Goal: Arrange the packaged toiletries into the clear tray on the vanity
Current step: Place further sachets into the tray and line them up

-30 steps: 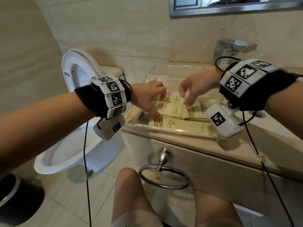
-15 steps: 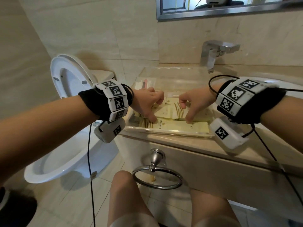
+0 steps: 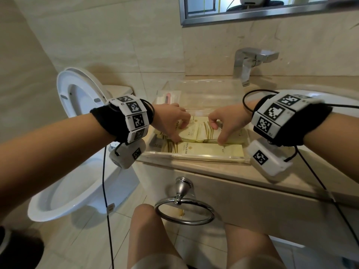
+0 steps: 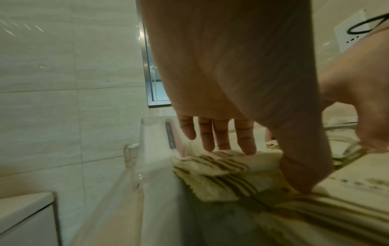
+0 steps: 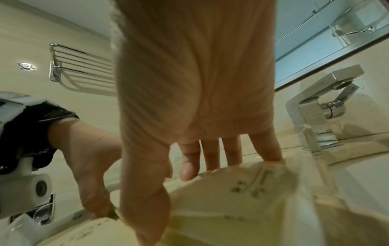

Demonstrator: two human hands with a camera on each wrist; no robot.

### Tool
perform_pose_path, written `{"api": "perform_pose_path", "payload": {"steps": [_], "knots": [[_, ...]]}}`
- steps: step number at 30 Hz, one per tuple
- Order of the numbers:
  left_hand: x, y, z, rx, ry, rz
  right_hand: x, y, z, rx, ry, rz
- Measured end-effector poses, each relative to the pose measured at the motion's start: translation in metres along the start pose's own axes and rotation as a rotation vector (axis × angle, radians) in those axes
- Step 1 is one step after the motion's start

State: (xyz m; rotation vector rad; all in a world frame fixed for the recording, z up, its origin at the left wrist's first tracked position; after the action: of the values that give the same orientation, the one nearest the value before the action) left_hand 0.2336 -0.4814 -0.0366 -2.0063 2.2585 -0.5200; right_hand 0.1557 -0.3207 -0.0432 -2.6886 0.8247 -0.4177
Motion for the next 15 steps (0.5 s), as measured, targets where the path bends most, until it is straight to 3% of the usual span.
{"api": "perform_pose_path", "payload": {"steps": [6, 15], "knots": [[-0.0004, -0.0014, 0.0014, 0.069, -0.087, -0.060, -0.0014, 0.0004, 0.0008, 0.000, -0.005, -0.010], [-0.0049, -0.0037, -0.0052, 0.028, -0.045, -0.012, 0.0004, -0.0022, -0.0011, 0.011, -0.035, -0.023]]}}
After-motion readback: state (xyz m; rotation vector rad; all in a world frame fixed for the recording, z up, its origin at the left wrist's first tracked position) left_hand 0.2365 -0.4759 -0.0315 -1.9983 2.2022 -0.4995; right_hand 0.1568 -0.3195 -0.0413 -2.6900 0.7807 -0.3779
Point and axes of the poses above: each hand's wrist, its own y-axis towards the middle knuckle, its own z-axis out of the palm, x = y × z, the point moved 1 cm from there along y, towards the middle knuckle, and after that the axes turned 1 degree about -z, right-handed, at the moved point
